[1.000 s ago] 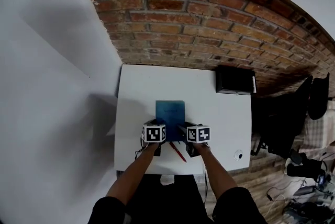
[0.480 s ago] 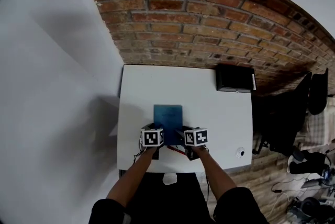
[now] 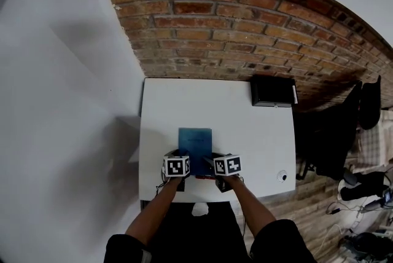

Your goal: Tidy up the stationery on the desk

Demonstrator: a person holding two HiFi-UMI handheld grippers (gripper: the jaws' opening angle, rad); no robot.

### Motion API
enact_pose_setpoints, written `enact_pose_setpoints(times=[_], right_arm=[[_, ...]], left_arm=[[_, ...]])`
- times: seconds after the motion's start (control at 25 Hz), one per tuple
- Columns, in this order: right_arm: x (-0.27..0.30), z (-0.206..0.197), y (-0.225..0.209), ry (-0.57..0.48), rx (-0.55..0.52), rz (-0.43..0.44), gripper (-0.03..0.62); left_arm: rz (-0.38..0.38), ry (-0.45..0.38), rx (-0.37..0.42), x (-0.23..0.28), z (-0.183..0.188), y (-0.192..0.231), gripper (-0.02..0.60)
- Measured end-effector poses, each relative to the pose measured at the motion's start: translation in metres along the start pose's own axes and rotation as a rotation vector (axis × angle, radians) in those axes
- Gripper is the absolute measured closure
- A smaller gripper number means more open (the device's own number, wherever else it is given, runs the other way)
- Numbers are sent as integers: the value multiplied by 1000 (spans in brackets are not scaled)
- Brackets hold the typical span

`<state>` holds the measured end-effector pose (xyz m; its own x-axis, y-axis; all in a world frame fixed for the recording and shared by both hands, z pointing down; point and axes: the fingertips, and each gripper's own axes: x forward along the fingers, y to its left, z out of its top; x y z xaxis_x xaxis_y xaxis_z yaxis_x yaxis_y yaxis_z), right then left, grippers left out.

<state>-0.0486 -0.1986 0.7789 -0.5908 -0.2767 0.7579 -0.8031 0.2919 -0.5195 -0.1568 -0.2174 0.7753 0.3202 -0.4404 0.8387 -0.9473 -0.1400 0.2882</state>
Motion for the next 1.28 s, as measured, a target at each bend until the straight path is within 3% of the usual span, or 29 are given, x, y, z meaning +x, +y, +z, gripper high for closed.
enact_pose_setpoints(times=[0.4, 0.6, 0.72, 1.04, 1.28], right_arm=[[-1, -5, 1, 5, -2, -30, 396], [1, -3, -8, -4, -6, -102, 455], [1, -8, -8, 12, -27, -127, 459], [-19, -9, 3, -20, -115, -55, 456], [-51, -12, 24, -61, -323, 0, 456]], left_arm=[[-13, 5, -31, -2, -6, 2, 405], [-23, 15, -24, -2, -6, 4, 405], [-8, 14, -7, -8, -13, 6, 405], [5, -144, -3, -53, 10, 5, 405], [-20, -204, 51, -71, 12, -13, 405]])
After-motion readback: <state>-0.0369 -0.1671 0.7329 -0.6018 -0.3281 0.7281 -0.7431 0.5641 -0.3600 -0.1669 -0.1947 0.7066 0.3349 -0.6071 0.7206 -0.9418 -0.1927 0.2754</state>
